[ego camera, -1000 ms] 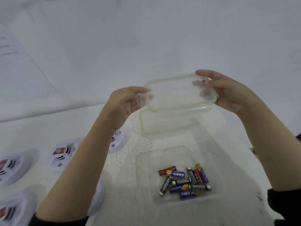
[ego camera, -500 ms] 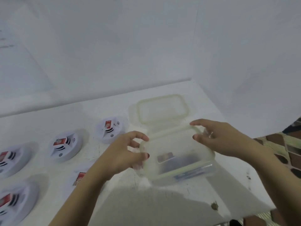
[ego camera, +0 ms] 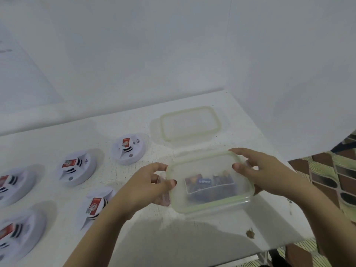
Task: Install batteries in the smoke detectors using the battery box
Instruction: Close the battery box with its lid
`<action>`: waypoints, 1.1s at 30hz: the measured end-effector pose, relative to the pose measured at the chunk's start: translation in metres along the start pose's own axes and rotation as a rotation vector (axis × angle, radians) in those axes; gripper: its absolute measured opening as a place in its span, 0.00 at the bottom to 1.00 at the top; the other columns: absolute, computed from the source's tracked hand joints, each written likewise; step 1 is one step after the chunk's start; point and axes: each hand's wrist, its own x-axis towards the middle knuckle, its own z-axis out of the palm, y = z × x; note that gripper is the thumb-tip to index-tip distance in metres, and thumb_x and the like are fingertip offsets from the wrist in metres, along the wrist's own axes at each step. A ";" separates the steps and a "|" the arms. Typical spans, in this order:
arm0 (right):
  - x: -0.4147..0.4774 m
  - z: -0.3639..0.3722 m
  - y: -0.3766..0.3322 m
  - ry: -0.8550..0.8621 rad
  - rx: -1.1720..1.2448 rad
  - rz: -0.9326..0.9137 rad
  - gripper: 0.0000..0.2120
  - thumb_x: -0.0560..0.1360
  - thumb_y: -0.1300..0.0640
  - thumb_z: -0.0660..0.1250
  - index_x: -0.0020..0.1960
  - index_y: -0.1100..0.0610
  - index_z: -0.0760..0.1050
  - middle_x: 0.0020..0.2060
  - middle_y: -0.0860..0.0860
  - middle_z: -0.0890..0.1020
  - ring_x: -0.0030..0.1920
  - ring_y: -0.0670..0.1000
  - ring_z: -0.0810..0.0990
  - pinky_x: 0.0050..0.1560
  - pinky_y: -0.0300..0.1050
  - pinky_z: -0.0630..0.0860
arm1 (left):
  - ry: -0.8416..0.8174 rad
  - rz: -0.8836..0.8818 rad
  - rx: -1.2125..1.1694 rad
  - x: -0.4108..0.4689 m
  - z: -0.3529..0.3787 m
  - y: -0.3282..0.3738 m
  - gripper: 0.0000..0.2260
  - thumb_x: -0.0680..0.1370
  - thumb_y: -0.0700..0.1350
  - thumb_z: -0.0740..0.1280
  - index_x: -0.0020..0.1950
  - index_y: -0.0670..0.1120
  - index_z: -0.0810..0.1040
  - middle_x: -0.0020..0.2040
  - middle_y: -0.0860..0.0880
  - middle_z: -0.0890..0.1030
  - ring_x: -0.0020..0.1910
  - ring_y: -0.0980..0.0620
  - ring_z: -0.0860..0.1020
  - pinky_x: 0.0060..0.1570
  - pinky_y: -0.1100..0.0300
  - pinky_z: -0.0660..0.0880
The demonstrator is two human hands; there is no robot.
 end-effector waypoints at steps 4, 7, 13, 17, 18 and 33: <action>0.001 0.007 0.005 0.099 -0.039 -0.052 0.17 0.78 0.48 0.62 0.66 0.41 0.70 0.47 0.49 0.74 0.39 0.53 0.81 0.32 0.42 0.80 | 0.084 0.067 0.005 0.004 0.003 -0.005 0.10 0.78 0.40 0.68 0.59 0.46 0.78 0.44 0.40 0.84 0.39 0.44 0.84 0.41 0.51 0.83; 0.005 0.010 0.010 0.206 -0.123 -0.110 0.18 0.78 0.48 0.61 0.67 0.44 0.70 0.45 0.47 0.76 0.43 0.41 0.75 0.38 0.37 0.73 | 0.109 0.107 -0.024 0.007 0.004 -0.010 0.09 0.78 0.40 0.68 0.58 0.47 0.79 0.45 0.42 0.84 0.40 0.44 0.84 0.41 0.52 0.83; 0.008 0.024 0.009 0.374 -0.096 -0.147 0.17 0.80 0.50 0.58 0.67 0.47 0.71 0.52 0.47 0.78 0.42 0.33 0.72 0.34 0.23 0.69 | 0.205 0.190 -0.147 0.012 0.016 -0.013 0.06 0.80 0.41 0.65 0.50 0.52 0.78 0.46 0.41 0.83 0.31 0.51 0.82 0.31 0.60 0.80; 0.013 0.029 0.006 0.455 -0.011 -0.151 0.15 0.80 0.53 0.59 0.65 0.48 0.74 0.46 0.42 0.77 0.39 0.34 0.72 0.40 0.17 0.64 | 0.262 0.211 -0.145 0.021 0.017 -0.016 0.07 0.80 0.43 0.65 0.58 0.48 0.76 0.46 0.39 0.81 0.29 0.54 0.80 0.28 0.63 0.77; 0.013 0.029 0.006 0.474 0.009 -0.150 0.15 0.79 0.54 0.60 0.64 0.48 0.75 0.41 0.42 0.77 0.36 0.38 0.72 0.40 0.18 0.64 | 0.292 0.224 -0.093 0.024 0.017 -0.018 0.08 0.79 0.45 0.66 0.59 0.48 0.75 0.42 0.42 0.80 0.27 0.55 0.79 0.28 0.64 0.76; 0.016 0.026 0.006 0.464 -0.066 -0.162 0.15 0.79 0.55 0.60 0.64 0.48 0.75 0.41 0.46 0.75 0.38 0.41 0.73 0.43 0.19 0.63 | 0.387 0.343 0.138 0.031 0.018 -0.028 0.11 0.77 0.51 0.68 0.59 0.52 0.80 0.24 0.58 0.67 0.25 0.60 0.67 0.31 0.69 0.66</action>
